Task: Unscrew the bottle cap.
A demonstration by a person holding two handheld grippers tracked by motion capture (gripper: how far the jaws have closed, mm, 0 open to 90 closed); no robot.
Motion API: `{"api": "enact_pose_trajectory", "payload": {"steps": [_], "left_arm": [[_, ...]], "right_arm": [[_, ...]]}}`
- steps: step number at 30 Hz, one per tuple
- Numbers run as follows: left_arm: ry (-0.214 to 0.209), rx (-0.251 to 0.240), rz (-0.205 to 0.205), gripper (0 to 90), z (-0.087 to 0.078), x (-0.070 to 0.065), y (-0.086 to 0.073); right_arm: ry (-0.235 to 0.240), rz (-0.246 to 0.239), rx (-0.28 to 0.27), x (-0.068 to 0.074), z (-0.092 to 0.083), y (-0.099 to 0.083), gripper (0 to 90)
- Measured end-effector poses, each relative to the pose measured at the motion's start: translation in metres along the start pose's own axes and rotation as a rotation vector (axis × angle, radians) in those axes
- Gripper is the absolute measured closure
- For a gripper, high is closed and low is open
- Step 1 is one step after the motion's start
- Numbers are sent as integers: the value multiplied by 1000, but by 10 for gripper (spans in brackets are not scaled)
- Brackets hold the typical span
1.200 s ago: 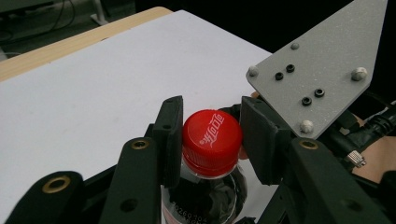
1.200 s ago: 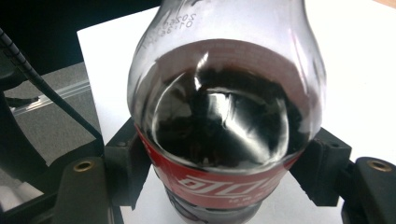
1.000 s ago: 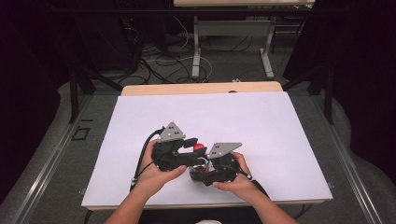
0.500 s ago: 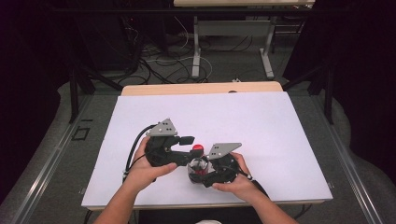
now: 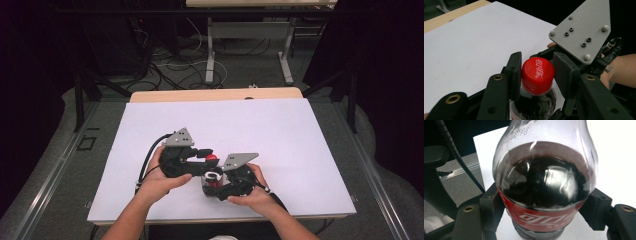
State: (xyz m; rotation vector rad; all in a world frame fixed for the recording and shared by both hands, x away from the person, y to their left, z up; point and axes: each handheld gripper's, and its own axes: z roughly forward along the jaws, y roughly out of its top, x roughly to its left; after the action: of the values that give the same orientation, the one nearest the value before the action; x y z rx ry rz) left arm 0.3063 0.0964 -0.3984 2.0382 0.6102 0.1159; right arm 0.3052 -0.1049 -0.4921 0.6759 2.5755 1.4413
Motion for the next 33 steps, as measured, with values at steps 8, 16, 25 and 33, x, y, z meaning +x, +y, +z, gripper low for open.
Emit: {"api": "enact_pose_trajectory", "payload": {"steps": [8, 16, 25, 33], "left_arm": [[133, -10, -53, 615, 2, -17, 2], [221, -13, -74, 609, 6, -29, 5], [111, -30, -77, 442, -3, -18, 9], [84, 20, -48, 471, -5, -16, 8]], "right_arm": [[-24, 10, -10, 1, -2, 1, 294], [-46, 6, -12, 3, -1, 1, 294], [-30, 5, -7, 1, -1, 0, 294], [-20, 4, -15, 2, -1, 0, 294]]}}
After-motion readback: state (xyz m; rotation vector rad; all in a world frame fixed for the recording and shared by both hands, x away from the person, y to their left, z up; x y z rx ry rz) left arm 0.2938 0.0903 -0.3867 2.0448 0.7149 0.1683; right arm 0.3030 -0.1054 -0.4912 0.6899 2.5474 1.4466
